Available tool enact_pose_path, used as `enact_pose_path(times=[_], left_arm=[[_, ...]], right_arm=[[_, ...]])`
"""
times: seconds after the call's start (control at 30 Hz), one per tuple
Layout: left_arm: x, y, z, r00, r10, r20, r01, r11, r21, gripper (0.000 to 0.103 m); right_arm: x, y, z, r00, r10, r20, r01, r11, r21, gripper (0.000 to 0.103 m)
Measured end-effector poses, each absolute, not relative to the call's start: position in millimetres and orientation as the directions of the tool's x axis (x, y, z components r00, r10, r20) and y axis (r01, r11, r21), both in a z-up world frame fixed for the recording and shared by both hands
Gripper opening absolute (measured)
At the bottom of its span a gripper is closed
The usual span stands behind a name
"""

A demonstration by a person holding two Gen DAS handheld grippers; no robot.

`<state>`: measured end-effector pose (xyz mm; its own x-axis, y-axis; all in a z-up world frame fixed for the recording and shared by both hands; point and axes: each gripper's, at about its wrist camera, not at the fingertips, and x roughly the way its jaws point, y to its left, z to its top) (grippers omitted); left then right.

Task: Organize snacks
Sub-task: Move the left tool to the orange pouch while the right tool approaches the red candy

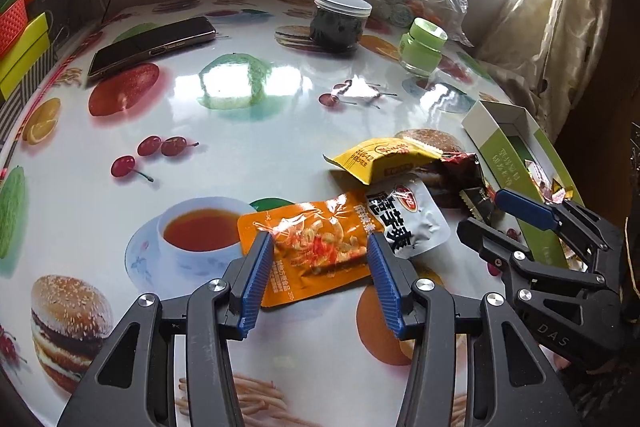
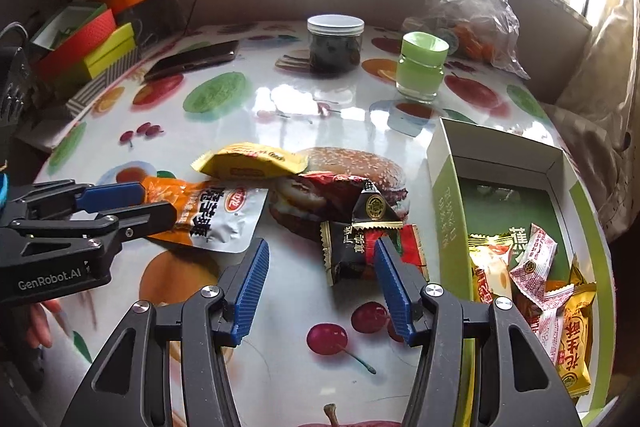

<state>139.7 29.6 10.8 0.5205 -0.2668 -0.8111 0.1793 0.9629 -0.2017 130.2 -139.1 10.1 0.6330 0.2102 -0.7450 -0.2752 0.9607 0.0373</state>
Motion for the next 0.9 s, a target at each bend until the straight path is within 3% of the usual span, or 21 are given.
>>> enact_pose_path(times=[0.23, 0.33, 0.6, 0.9], left_arm=[[117, 26, 11, 0.509, -0.279, -0.814, 0.227, 0.956, -0.185, 0.05], [113, 29, 11, 0.499, -0.295, -0.815, 0.236, 0.951, -0.2, 0.05], [116, 39, 21, 0.537, -0.242, -0.808, 0.209, 0.966, -0.15, 0.05], [138, 32, 23, 0.558, -0.219, -0.8, 0.262, 0.962, -0.08, 0.05]], right_arm=[[122, -139, 6, 0.563, 0.339, -0.754, -0.325, 0.929, 0.175, 0.054], [119, -140, 9, 0.576, 0.33, -0.748, -0.321, 0.933, 0.164, 0.054], [125, -144, 19, 0.635, 0.218, -0.741, -0.296, 0.955, 0.027, 0.054], [147, -137, 6, 0.578, 0.146, -0.803, -0.398, 0.91, -0.121, 0.054]])
